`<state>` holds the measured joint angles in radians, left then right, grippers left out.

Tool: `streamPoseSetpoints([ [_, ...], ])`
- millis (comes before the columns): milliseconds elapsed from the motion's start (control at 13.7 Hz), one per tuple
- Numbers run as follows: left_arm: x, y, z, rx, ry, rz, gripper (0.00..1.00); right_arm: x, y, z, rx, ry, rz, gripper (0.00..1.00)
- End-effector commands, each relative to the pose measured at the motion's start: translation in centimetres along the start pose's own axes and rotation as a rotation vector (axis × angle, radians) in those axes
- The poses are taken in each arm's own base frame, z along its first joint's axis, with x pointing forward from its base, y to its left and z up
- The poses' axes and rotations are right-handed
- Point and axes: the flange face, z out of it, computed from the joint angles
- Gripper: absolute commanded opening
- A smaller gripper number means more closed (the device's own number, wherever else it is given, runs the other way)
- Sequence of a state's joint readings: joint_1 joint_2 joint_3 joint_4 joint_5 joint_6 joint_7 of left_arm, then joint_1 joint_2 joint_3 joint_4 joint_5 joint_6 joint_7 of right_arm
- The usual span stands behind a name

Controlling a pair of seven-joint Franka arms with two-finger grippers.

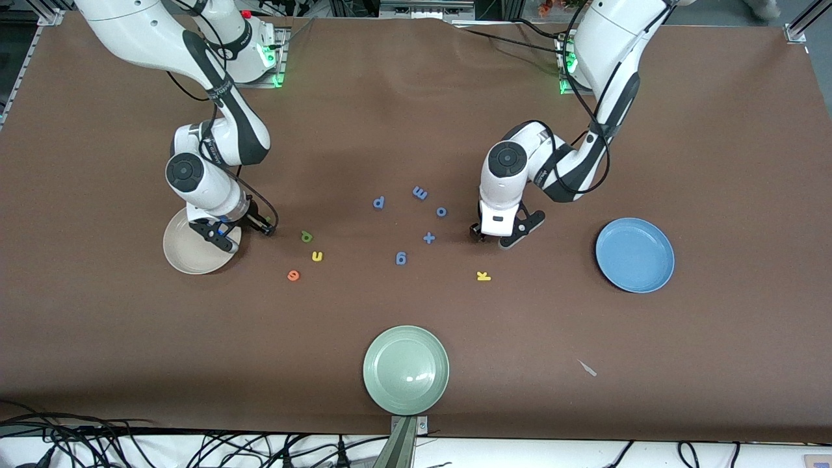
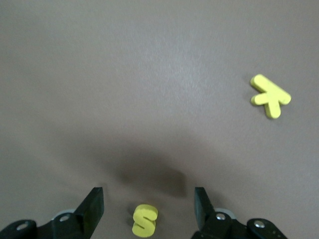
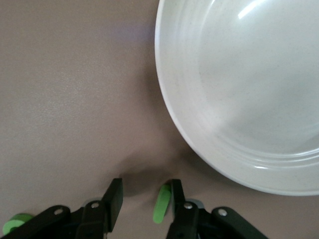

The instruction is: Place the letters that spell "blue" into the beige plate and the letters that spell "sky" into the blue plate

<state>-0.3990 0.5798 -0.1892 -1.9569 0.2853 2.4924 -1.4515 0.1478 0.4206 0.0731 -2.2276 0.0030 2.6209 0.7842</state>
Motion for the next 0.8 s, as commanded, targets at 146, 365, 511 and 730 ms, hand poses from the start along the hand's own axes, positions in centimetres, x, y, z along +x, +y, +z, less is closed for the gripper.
streamPoseSetpoints([
  [146,-1.0,0.3,-0.1,-0.02,-0.028,0.039,0.78,-0.6,0.2,0.1,0.002,0.009,0.004,0.13],
  [365,-1.0,0.1,0.1,-0.014,-0.029,0.061,0.74,-0.5,0.1,-0.2,0.002,0.008,0.002,0.03],
  [511,-0.8,-0.4,0.7,-0.001,-0.036,0.077,0.72,-0.2,-0.2,-1.3,0.008,0.016,-0.006,0.03],
  [730,-0.8,-0.4,0.7,-0.002,-0.035,0.075,0.68,0.9,-1.4,-4.2,-0.022,-0.009,-0.018,0.03],
])
